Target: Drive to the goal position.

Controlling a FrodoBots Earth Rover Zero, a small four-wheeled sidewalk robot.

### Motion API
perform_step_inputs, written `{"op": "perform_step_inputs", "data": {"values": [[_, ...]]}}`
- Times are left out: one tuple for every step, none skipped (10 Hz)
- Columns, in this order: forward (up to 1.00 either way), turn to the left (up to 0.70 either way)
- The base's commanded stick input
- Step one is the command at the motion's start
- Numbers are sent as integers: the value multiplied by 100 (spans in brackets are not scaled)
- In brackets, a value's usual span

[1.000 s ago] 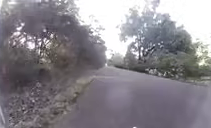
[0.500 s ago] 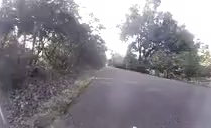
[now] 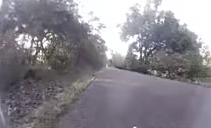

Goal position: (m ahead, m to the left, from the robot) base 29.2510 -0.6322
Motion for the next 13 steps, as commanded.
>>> {"op": "perform_step_inputs", "data": {"values": [[70,0],[70,0],[70,0],[70,0],[70,0],[70,0],[70,0],[70,0],[70,0],[70,0],[70,0],[70,0],[70,0]]}}
